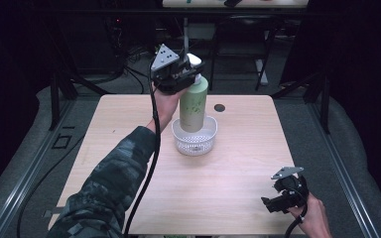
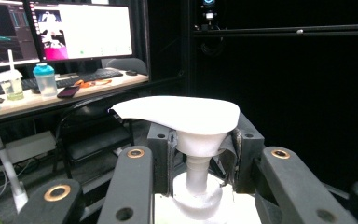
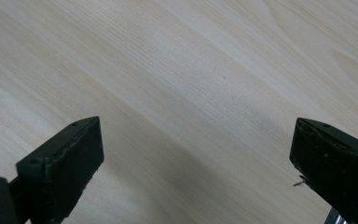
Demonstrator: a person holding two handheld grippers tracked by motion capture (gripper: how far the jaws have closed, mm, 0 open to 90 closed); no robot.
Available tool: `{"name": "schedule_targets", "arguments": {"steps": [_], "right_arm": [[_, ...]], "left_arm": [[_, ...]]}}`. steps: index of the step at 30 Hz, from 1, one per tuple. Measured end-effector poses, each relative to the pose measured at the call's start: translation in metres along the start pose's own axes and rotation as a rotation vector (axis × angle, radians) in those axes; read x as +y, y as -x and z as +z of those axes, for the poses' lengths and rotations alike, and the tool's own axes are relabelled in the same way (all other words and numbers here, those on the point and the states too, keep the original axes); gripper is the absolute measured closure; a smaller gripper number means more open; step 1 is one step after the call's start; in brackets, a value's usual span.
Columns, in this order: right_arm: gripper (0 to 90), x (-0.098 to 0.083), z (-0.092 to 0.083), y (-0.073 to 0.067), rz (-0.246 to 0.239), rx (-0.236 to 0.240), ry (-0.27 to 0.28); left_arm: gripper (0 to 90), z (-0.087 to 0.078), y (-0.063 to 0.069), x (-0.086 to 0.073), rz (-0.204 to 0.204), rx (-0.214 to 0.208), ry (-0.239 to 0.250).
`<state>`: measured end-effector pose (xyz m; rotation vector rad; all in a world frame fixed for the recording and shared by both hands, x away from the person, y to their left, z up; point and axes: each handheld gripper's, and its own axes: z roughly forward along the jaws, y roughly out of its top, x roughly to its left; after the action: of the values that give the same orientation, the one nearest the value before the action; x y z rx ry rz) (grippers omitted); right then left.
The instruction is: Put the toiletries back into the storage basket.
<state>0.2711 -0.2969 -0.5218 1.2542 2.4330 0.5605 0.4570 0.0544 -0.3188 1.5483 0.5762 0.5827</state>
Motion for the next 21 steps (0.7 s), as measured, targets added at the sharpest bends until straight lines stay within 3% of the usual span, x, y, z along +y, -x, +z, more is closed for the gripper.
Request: {"name": "schedule_targets", "arguments": {"steps": [17, 21], "right_arm": [[2.4, 0.000, -0.001, -0.001, 0.003, 0.002, 0.002], [2.4, 0.000, -0.001, -0.002, 0.004, 0.001, 0.000]], "left_arm": [[67.4, 0.010, -0.001, -0.022, -0.030, 0.022, -0.006], [67.4, 0.013, 0.001, -0.031, -0.014, 0.029, -0.013]]}}
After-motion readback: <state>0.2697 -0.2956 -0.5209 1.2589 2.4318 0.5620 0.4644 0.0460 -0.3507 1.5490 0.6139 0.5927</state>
